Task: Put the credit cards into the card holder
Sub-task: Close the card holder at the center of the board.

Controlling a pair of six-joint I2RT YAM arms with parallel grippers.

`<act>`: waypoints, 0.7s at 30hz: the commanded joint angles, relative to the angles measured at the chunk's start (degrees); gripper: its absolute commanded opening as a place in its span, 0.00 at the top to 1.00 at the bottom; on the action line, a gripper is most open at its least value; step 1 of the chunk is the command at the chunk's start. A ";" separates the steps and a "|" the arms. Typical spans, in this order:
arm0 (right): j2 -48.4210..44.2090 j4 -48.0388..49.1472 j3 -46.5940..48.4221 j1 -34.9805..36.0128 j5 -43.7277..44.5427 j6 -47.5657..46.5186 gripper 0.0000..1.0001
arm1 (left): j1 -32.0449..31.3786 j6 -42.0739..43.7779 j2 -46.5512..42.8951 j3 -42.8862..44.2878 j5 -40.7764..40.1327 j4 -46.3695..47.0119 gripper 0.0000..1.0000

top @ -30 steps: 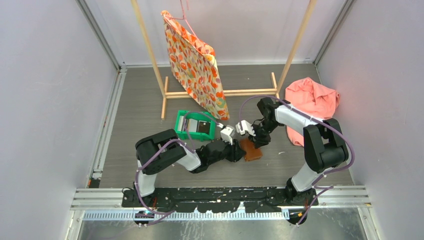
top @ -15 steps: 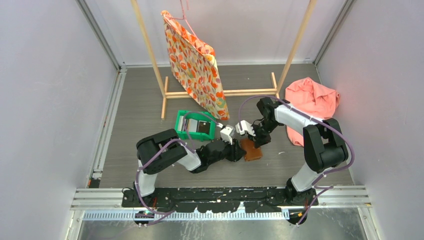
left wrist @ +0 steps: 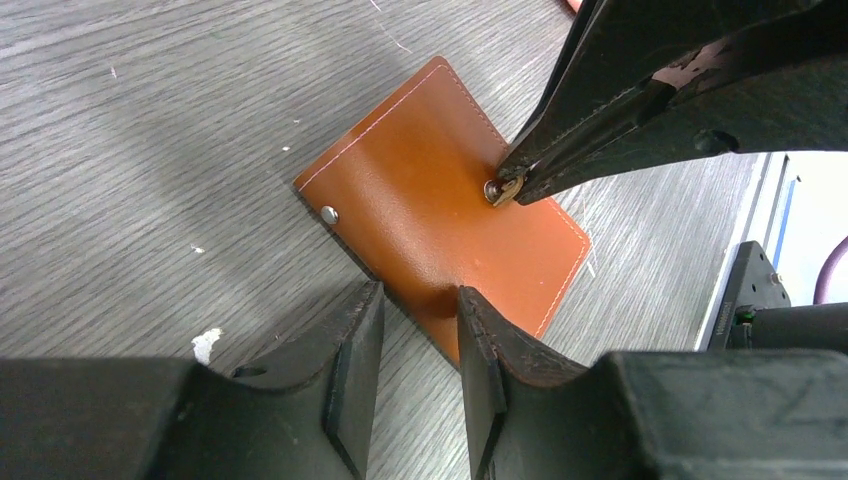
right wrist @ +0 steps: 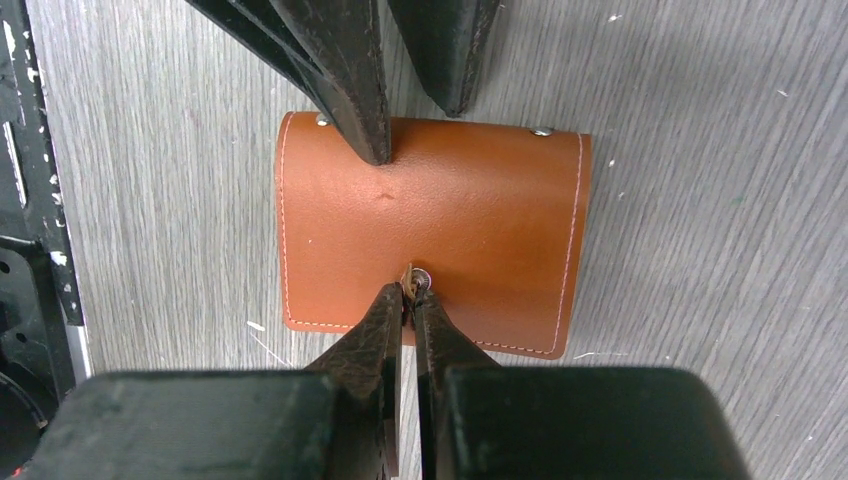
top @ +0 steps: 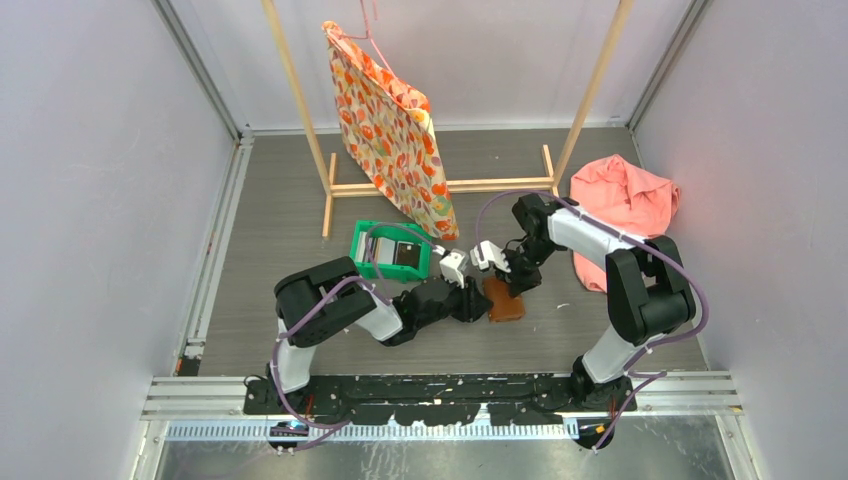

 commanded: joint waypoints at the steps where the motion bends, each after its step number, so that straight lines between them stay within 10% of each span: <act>1: 1.22 1.48 0.72 3.74 -1.10 0.58 0.96 | 0.11 2.07 2.25 1.29 1.06 -4.47 0.65; 21: 2.76 3.75 0.03 4.52 1.06 3.12 0.83 | 0.17 2.07 2.41 1.38 1.46 -4.38 0.65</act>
